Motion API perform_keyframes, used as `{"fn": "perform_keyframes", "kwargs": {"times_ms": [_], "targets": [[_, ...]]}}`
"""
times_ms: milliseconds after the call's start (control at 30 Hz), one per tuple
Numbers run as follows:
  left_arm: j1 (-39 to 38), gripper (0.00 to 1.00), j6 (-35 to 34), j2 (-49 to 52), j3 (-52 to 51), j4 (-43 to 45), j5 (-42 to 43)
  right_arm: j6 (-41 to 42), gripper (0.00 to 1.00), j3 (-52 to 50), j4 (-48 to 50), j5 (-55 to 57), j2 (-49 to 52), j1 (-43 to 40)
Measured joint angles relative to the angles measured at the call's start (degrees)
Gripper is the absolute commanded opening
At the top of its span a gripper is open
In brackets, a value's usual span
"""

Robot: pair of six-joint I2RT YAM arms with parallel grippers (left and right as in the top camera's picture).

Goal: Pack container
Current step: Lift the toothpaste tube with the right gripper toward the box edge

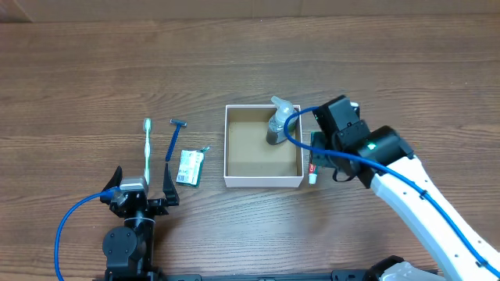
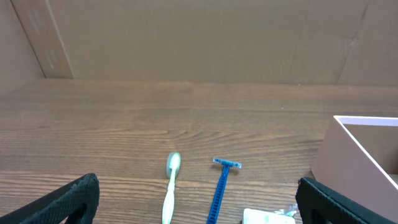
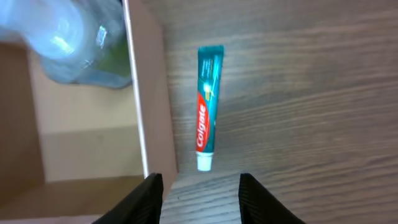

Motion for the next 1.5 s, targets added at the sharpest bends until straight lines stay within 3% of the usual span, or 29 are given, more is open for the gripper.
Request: {"fn": "perform_keyframes", "kwargs": {"times_ms": [333,533,667,900,1200,1500], "targets": [[0.0,1.00,0.0,0.0,0.0,0.0,0.0,-0.3,0.44,-11.3,10.8,-8.0,0.0,0.0],[0.0,1.00,0.0,0.0,0.0,0.0,0.0,-0.8,0.46,-12.2,11.8,-8.9,0.1,0.0],[0.0,1.00,0.0,0.0,0.0,0.0,0.0,-1.5,0.53,-12.3,12.4,-9.5,0.3,0.0],[0.0,1.00,0.0,0.0,0.0,0.0,0.0,-5.0,0.53,-13.0,16.1,-14.4,0.4,0.0],[0.0,1.00,0.0,0.0,0.0,0.0,0.0,-5.7,0.54,-13.0,14.6,-8.1,0.4,0.0],[0.0,1.00,0.0,0.0,0.0,0.0,0.0,-0.9,0.54,-13.7,15.9,-0.1,1.2,0.0]]}}
